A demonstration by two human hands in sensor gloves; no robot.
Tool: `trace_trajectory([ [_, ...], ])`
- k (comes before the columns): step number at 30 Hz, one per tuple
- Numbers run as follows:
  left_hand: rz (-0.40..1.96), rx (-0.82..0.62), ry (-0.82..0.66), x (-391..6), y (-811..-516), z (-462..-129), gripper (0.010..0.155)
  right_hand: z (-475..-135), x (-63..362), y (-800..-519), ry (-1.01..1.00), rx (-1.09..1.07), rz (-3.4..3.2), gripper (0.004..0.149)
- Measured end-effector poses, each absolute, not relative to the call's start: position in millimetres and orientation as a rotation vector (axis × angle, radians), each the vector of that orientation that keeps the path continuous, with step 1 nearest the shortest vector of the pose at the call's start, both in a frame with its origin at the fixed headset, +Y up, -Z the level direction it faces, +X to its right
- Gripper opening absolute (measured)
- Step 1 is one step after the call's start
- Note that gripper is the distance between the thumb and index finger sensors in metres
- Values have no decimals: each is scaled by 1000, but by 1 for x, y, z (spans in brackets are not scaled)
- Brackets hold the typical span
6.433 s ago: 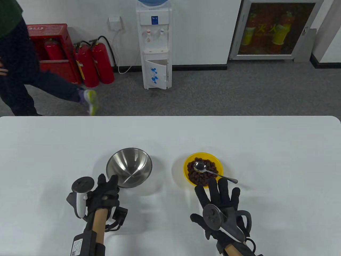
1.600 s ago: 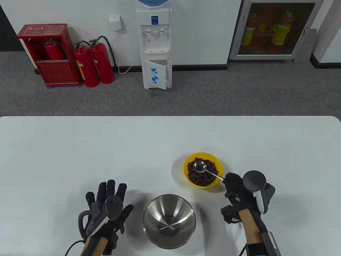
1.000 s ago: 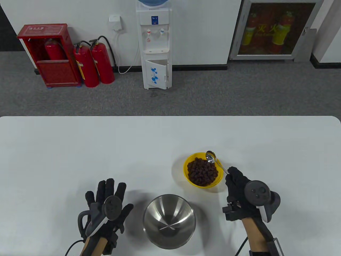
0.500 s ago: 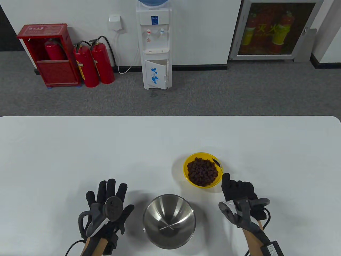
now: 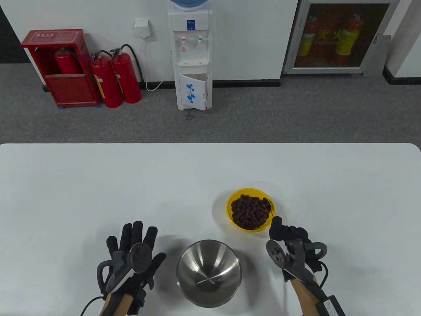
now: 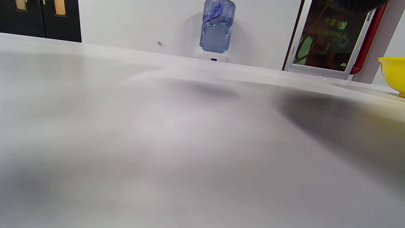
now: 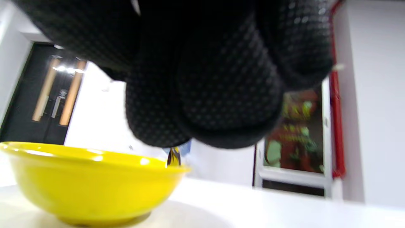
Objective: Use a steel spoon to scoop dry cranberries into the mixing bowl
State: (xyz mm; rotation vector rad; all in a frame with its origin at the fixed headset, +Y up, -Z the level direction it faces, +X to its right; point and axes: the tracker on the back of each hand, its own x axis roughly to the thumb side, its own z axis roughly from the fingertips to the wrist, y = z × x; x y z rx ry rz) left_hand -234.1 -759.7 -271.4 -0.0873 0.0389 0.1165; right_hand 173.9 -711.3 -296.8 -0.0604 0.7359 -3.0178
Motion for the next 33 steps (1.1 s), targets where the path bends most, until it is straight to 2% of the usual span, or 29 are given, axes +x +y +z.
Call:
trace_trajectory([
  [1, 116, -88, 39, -234, -760, -271, 78, -299, 177, -710, 633, 31, -3120, 39],
  [5, 117, -88, 39, -234, -759, -271, 78, -306, 200, -718, 440, 362, -3564, 40],
  [7, 117, -87, 39, -234, -759, -271, 78, -311, 217, -729, 321, 537, -3772, 40],
  [10, 115, -88, 39, -234, -760, -271, 78, -316, 235, -752, 18, 826, -4084, 41],
  [13, 115, -91, 40, -234, -760, -271, 78, -318, 242, -767, -32, 982, -4236, 45],
  [18, 118, -89, 41, -234, -759, -271, 78, -318, 243, -773, -81, 883, -4307, 52],
  [23, 116, -91, 38, -233, -759, -271, 78, -319, 242, -781, -51, 876, -4342, 45],
  [33, 117, -90, 39, -234, -759, -271, 78, -319, 242, -787, -168, 1049, -4400, 43],
])
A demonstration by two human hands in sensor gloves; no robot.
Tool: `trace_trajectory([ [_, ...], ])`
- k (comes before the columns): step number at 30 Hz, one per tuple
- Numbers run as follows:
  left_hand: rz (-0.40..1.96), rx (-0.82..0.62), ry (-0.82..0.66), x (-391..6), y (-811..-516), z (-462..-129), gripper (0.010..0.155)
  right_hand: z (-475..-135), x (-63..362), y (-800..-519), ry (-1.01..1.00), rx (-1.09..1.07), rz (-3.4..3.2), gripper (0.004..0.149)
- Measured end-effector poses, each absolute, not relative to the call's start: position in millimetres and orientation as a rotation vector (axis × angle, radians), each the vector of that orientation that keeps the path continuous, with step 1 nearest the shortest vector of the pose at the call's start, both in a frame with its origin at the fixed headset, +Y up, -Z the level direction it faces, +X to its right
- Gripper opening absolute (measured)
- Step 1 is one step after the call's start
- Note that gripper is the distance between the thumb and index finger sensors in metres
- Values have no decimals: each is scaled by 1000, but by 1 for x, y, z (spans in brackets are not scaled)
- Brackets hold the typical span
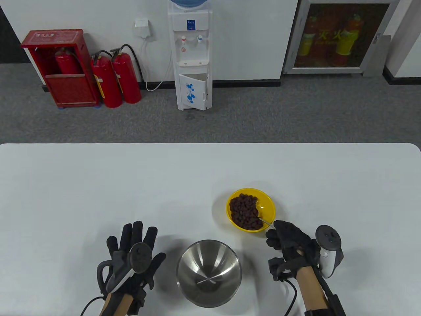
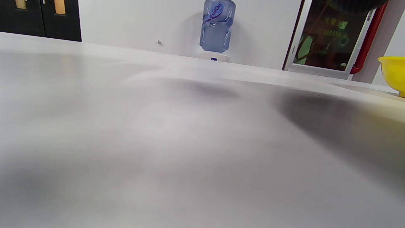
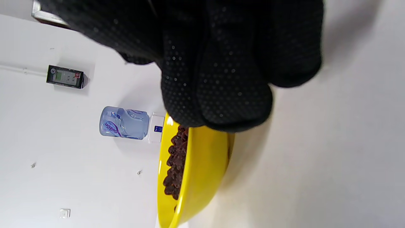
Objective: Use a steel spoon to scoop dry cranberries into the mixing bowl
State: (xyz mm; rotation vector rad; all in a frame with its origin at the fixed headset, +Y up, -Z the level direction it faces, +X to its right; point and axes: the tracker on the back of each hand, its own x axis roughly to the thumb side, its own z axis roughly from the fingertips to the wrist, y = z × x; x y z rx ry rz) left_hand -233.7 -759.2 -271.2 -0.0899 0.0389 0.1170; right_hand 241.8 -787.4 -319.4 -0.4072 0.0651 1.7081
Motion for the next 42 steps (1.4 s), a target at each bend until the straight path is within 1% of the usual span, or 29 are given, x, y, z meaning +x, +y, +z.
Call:
trace_trajectory([
  [24, 102, -106, 41, -234, -758, -271, 78, -318, 249, -788, 12, -402, 1626, 42],
  [36, 99, -112, 40, -233, -758, -271, 78, -316, 253, -781, -42, -375, 1651, 42],
  [42, 101, -111, 41, -233, -758, -271, 78, -313, 251, -771, -63, -326, 1675, 41],
])
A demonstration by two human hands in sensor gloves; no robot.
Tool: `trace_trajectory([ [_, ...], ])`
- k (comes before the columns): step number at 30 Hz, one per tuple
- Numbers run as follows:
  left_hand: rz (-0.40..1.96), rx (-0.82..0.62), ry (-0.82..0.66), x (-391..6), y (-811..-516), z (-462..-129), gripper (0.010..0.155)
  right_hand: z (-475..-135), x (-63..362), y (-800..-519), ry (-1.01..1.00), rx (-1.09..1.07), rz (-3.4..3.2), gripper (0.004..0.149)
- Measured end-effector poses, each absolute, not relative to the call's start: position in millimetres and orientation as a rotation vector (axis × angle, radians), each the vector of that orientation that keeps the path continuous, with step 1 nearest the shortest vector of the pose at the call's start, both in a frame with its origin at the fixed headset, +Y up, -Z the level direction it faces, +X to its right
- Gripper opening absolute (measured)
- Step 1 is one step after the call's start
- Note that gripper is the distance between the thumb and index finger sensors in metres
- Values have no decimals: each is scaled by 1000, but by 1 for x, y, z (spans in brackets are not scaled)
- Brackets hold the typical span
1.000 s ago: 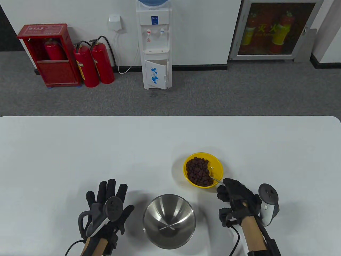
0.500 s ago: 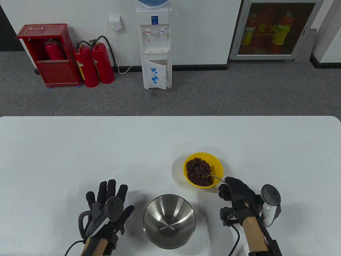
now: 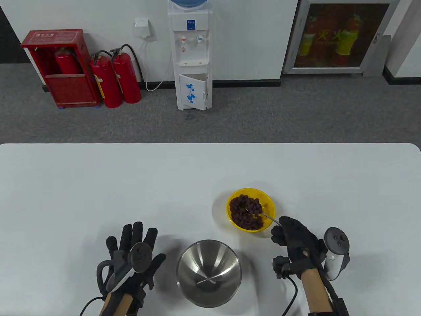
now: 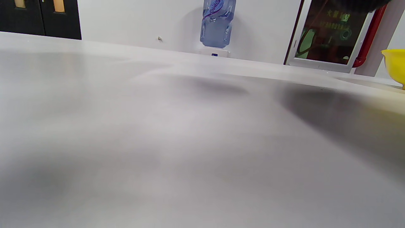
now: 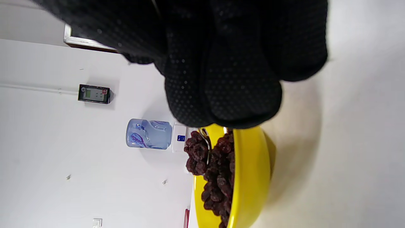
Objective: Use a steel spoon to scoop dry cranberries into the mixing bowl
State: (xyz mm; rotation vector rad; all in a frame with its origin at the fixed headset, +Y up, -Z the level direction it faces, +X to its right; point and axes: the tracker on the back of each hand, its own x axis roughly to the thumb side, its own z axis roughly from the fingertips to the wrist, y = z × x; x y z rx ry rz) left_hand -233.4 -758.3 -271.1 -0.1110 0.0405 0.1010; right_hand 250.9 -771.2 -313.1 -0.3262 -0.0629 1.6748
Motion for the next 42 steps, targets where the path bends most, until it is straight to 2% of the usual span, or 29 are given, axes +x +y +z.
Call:
trace_trajectory([
  [25, 95, -111, 38, -232, -759, -271, 77, -273, 208, -730, -40, -36, 1663, 40],
  [42, 96, -109, 38, -232, -759, -271, 77, -270, 181, -731, 10, 133, 1762, 40],
])
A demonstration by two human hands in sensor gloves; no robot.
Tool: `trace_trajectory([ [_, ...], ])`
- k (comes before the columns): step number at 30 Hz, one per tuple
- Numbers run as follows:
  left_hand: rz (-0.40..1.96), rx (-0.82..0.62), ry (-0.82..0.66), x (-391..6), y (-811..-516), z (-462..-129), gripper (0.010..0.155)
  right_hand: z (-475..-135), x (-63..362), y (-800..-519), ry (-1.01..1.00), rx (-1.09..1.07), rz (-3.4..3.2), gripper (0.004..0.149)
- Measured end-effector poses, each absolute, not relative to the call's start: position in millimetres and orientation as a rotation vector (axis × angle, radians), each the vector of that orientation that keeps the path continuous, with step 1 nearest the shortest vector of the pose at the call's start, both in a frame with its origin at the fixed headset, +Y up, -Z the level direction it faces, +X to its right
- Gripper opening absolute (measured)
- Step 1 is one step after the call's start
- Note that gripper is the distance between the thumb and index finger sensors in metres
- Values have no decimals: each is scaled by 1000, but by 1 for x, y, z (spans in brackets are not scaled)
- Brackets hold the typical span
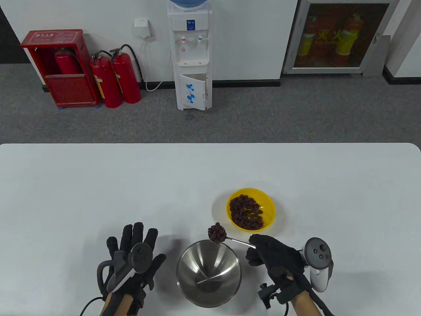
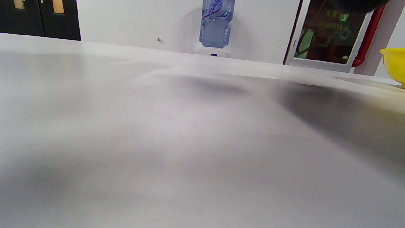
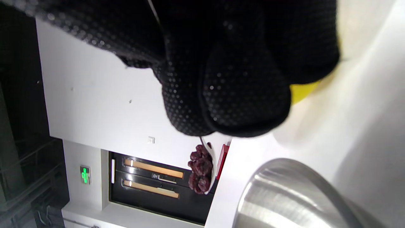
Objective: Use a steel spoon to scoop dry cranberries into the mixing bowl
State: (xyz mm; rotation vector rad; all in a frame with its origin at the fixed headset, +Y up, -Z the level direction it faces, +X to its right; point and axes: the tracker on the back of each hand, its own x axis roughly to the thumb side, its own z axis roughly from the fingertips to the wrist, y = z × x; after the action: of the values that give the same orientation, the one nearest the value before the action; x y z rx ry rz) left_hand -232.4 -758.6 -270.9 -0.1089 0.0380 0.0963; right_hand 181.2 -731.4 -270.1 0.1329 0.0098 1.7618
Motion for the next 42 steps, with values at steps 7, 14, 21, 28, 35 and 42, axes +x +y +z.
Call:
trace_trajectory([
  [7, 97, -108, 37, -232, -759, -271, 77, -270, 176, -734, 11, 181, 1794, 39],
  [14, 98, -107, 36, -232, -759, -271, 77, -270, 175, -733, 2, 202, 1817, 39],
  [21, 98, -107, 36, -232, -759, -271, 77, -268, 174, -728, -44, 253, 1891, 38],
  [28, 98, -107, 36, -232, -759, -271, 77, -266, 172, -724, -120, 302, 1967, 37],
  [35, 98, -108, 37, -233, -759, -271, 77, -260, 167, -714, -283, 459, 2115, 37],
  [42, 98, -107, 36, -232, -759, -271, 77, -254, 164, -709, -418, 506, 2163, 37],
])
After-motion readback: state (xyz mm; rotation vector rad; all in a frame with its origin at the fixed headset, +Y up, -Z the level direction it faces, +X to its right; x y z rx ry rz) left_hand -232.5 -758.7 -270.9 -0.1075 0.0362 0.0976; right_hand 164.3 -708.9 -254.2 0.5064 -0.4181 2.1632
